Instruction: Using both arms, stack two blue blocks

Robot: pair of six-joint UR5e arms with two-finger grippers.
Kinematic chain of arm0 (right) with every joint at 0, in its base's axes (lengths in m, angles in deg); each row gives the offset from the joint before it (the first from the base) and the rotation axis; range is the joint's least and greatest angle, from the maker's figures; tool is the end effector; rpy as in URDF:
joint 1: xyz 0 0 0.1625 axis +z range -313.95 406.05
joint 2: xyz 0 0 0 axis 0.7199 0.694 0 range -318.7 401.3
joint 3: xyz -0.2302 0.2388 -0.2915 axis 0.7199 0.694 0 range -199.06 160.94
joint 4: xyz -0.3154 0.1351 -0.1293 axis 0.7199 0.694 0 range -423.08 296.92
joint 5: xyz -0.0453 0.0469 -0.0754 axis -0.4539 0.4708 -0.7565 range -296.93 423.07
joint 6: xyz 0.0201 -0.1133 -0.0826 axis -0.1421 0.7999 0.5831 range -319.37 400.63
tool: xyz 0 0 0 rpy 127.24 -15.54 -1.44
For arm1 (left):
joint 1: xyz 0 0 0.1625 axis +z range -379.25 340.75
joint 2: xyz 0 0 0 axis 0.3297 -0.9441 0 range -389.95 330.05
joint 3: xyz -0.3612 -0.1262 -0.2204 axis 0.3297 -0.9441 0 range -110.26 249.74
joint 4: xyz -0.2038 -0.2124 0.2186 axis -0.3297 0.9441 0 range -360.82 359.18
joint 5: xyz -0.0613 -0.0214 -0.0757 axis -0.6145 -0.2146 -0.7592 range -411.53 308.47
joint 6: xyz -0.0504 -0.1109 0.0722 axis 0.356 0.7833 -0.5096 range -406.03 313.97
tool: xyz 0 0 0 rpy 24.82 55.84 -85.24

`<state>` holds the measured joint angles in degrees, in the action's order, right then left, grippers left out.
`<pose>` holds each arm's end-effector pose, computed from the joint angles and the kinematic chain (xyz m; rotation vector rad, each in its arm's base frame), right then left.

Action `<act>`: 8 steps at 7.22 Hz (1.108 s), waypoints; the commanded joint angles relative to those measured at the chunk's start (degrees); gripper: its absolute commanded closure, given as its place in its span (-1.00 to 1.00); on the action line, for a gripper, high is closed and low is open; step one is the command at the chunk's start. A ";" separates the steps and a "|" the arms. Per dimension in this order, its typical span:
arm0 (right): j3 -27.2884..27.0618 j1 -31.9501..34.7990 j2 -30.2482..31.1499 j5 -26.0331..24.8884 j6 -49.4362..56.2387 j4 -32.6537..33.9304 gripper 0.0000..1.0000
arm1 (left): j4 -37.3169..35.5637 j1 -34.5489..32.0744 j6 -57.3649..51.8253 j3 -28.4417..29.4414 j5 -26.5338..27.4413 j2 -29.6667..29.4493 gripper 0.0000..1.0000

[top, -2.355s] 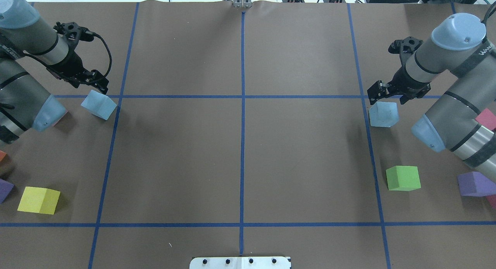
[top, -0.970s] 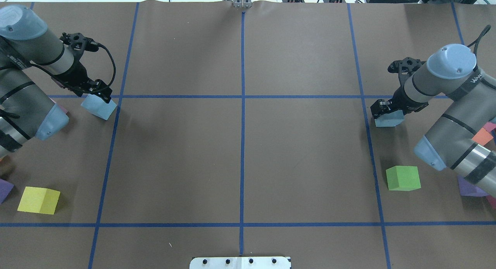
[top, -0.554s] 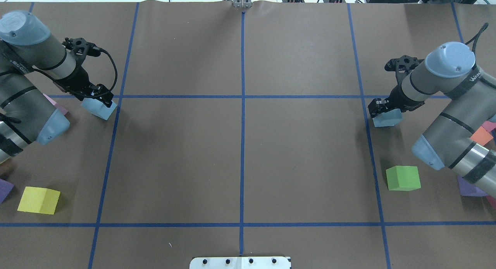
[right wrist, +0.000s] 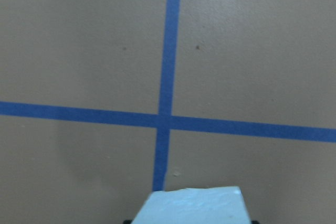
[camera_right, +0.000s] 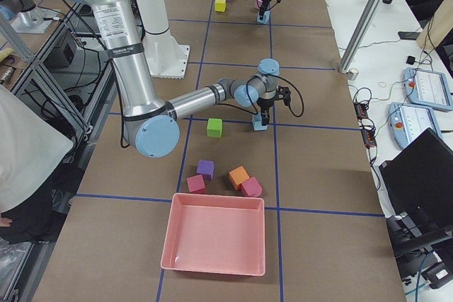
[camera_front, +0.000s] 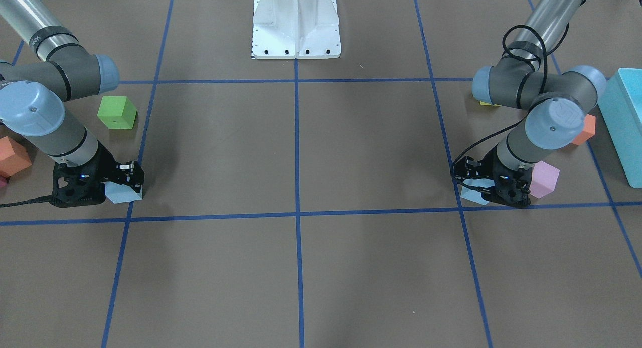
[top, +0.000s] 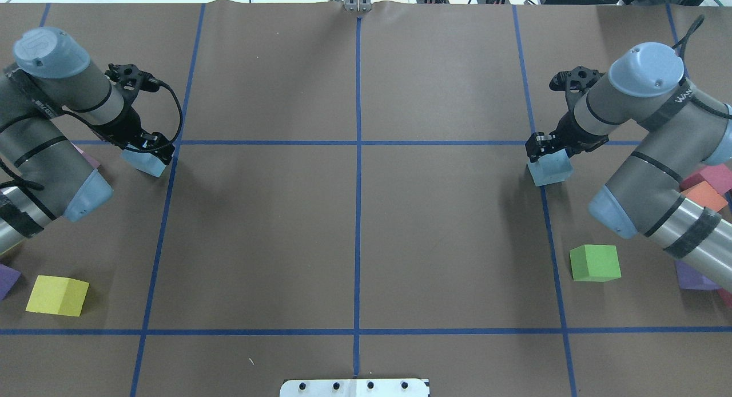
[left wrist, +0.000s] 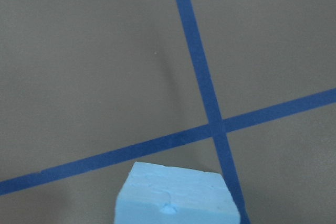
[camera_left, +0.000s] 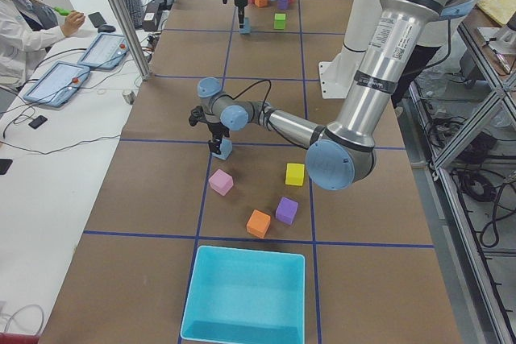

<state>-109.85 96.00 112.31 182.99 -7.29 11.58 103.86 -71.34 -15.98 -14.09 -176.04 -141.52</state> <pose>-0.3493 -0.5129 0.5075 0.0795 -0.7788 -0.0296 0.3491 -0.5348 0.5334 0.0934 0.7742 0.2883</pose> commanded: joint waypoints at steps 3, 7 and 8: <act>-0.70 -3.71 -12.62 -0.12 -7.44 8.81 -0.50 | -1.22 -0.12 1.06 -2.36 -0.46 -0.14 -0.07; -0.79 -6.18 -16.78 -0.56 -11.49 9.45 -0.50 | -3.60 -0.64 7.65 -3.61 -1.96 -2.16 -0.09; -0.79 -6.18 -17.30 -0.47 -11.49 9.44 -0.43 | -6.73 -0.64 9.40 -4.14 -1.96 -4.08 -0.09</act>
<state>-110.60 89.88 95.56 182.45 -18.68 21.03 99.74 -71.92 -8.37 -17.76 -177.78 -143.90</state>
